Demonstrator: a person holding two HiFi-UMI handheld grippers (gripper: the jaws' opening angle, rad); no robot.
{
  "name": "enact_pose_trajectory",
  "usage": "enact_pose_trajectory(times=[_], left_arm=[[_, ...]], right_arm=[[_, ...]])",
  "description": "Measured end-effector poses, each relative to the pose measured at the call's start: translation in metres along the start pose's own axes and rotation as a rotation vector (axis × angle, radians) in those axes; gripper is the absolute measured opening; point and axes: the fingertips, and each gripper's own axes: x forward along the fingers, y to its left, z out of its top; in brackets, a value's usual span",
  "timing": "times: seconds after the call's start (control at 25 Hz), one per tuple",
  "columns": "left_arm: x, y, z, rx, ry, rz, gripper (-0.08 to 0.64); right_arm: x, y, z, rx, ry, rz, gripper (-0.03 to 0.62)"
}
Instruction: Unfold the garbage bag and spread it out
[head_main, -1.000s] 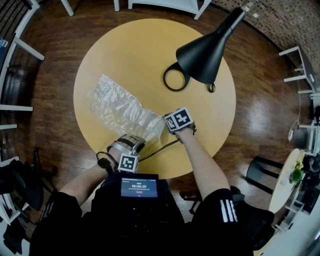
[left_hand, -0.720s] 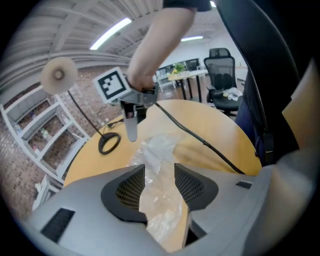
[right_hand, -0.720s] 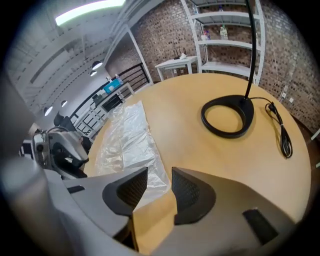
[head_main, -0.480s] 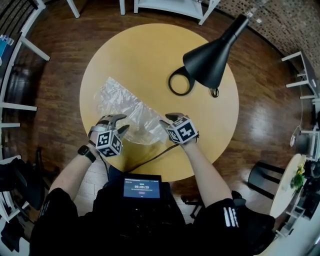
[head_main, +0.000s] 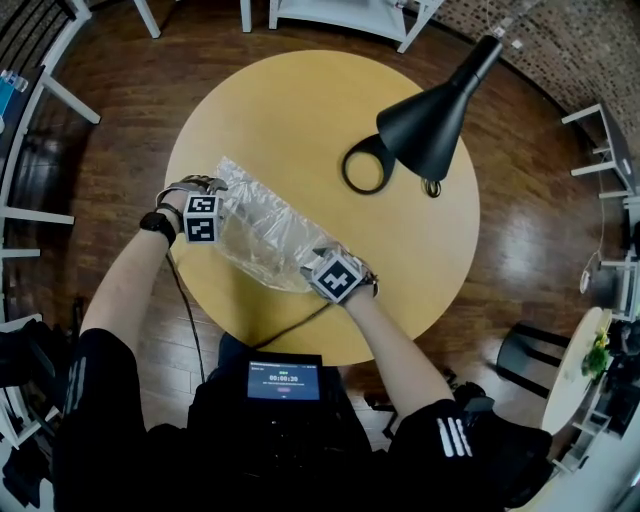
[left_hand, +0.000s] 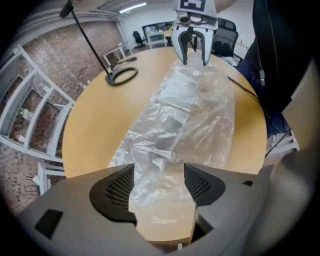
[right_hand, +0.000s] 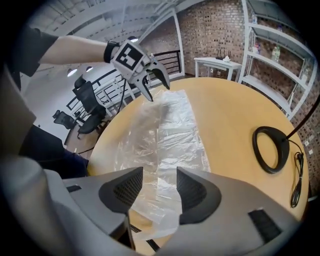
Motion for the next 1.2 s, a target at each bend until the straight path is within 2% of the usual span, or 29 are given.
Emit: enact_pose_trajectory(times=[0.12, 0.24, 0.36, 0.44, 0.6, 0.76, 0.92, 1.08, 1.2], left_arm=[[0.018, -0.009, -0.013, 0.011, 0.043, -0.097, 0.333], [0.027, -0.013, -0.022, -0.03, 0.06, -0.144, 0.351], [0.025, -0.014, -0.025, -0.086, 0.055, -0.181, 0.393], [0.025, -0.021, -0.027, -0.108, 0.055, -0.208, 0.413], [0.024, -0.04, -0.02, -0.164, 0.021, -0.245, 0.453], [0.028, -0.044, -0.005, -0.234, -0.023, -0.241, 0.507], [0.036, -0.032, 0.008, -0.313, -0.032, -0.212, 0.597], [0.036, -0.018, 0.012, -0.414, -0.058, -0.203, 0.604], [0.036, -0.018, 0.011, -0.447, -0.056, -0.214, 0.605]], right_arm=[[0.016, 0.002, -0.015, 0.0, 0.064, -0.003, 0.296], [0.035, 0.006, -0.039, 0.022, 0.138, 0.02, 0.383], [0.041, -0.002, -0.052, 0.021, 0.163, 0.015, 0.39], [0.04, -0.012, -0.054, 0.006, 0.157, -0.011, 0.419], [0.036, -0.031, -0.067, -0.064, 0.171, -0.054, 0.439], [0.032, -0.052, -0.078, -0.099, 0.165, -0.075, 0.453], [0.024, -0.074, -0.083, -0.112, 0.158, -0.085, 0.46], [0.022, -0.082, -0.097, -0.108, 0.169, -0.054, 0.46], [0.021, -0.082, -0.1, -0.131, 0.172, -0.051, 0.462]])
